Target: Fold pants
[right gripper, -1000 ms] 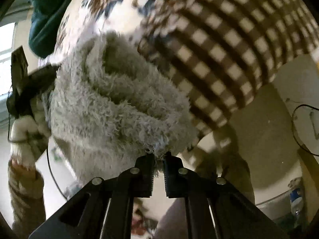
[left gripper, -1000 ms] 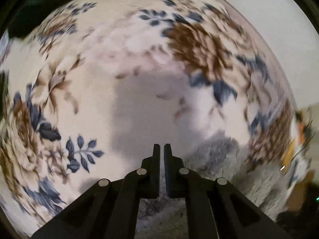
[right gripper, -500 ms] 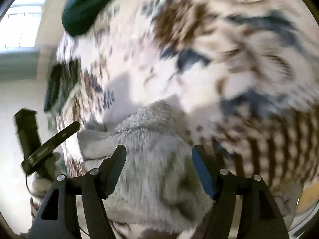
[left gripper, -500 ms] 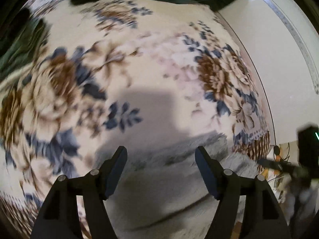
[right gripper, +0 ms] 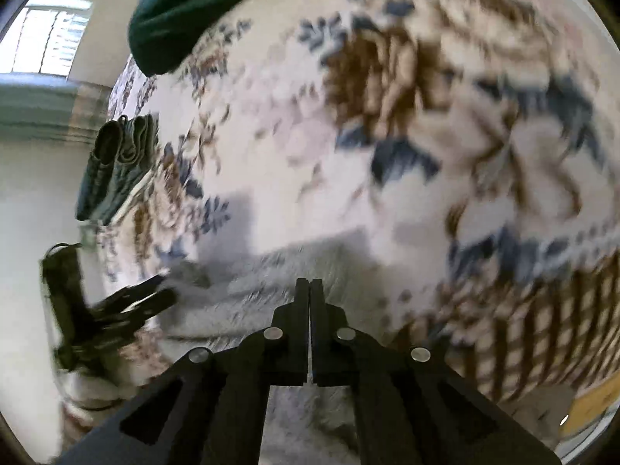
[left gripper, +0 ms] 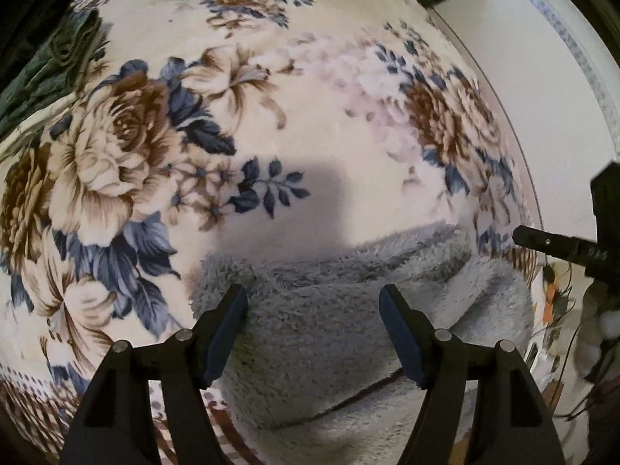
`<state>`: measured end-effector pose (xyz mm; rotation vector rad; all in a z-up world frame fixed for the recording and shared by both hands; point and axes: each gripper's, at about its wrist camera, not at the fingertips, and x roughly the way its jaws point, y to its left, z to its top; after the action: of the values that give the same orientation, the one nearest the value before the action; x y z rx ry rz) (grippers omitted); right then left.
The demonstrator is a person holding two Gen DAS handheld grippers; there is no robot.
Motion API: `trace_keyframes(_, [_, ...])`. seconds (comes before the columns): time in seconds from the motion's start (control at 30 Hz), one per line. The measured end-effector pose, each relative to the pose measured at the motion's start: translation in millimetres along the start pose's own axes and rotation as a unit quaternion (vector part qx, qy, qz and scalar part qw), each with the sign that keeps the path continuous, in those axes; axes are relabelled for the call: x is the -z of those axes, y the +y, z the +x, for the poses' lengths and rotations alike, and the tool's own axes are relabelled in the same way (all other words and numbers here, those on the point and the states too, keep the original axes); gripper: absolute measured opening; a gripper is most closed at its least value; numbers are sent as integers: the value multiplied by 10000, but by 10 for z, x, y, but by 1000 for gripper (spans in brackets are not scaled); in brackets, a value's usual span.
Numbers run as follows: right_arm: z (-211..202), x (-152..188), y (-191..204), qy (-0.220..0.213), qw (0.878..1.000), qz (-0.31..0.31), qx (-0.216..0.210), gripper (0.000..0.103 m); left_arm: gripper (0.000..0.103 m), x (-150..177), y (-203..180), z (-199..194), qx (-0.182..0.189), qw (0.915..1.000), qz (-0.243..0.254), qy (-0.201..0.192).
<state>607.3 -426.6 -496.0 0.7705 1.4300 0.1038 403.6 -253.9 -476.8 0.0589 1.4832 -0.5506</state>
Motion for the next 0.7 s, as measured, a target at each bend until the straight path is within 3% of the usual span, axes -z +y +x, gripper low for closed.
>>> trace_keyframes(0.07, [4,121,-14,194,9998,-38,45,20,69,-5,-54,81,-137,9997,204,62])
trace_keyframes(0.1, [-10,220,-41,252,9996,-57,103,44,69,-2,-80,125,-213,9993,301,80])
trace_keyframes(0.13, [0,335,-71,295,9995,-28,83,57,69,1,-109,182,-294,9987,406,103])
trace_keyframes(0.2, [76,589,-159,550,9985,-26,33,57,69,5,-140,299,-408,9976,527,183])
trace_keyframes(0.3, [351,984,-337,1058,9911,-83,801,57,69,-21,-146,427,-400,9973,560,272])
trace_keyframes(0.43, [494,1295,-565,1405,9856,146,925,59,69,-60,-175,475,-179,9983,472,296])
trace_keyframes(0.53, [301,1224,-449,1165,9902,154,758,59,69,-67,-235,442,-218,9982,486,267])
trace_keyframes(0.7, [-192,853,-120,173,9991,-258,273,61,69,-28,-141,160,-53,9999,154,42])
